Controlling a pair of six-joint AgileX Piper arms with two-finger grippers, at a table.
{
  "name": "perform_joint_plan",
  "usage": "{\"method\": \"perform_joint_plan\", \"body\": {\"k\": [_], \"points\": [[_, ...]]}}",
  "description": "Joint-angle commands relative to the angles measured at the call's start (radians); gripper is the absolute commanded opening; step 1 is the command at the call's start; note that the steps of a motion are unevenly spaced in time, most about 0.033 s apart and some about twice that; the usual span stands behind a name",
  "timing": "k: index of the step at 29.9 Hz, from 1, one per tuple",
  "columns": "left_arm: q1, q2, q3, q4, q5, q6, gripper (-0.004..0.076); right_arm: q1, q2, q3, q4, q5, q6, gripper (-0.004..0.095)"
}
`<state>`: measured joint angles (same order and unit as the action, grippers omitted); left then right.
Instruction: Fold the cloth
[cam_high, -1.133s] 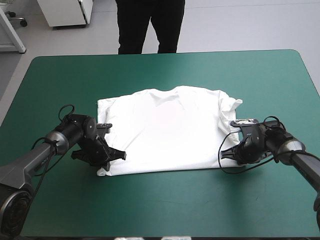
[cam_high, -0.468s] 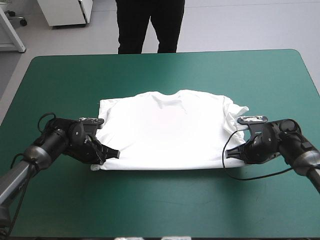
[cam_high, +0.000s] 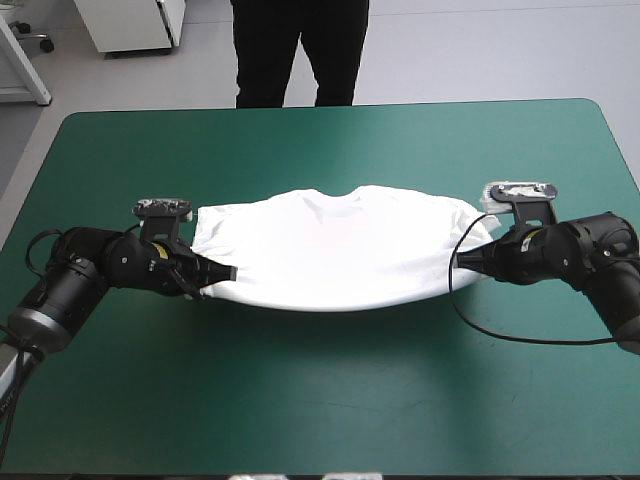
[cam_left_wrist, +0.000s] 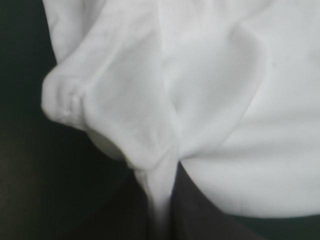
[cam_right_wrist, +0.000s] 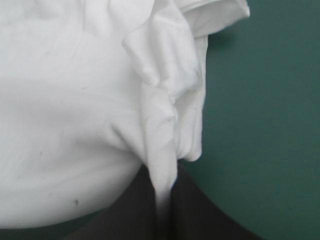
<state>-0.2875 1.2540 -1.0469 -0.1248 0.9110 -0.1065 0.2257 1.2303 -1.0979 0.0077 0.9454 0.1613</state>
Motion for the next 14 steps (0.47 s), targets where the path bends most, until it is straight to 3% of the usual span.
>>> {"method": "perform_joint_plan", "body": {"k": [1, 14], "points": [[-0.001, -0.026, -0.065, -0.010, -0.133, -0.012, -0.0009, -0.006, 0.008, -0.075, -0.054, -0.087, 0.027, -0.0017], [0.011, 0.122, -0.174, 0.125, -0.389, -0.092, -0.0009, -0.024, 0.183, -0.229, -0.050, -0.241, 0.039, -0.0017]]}}
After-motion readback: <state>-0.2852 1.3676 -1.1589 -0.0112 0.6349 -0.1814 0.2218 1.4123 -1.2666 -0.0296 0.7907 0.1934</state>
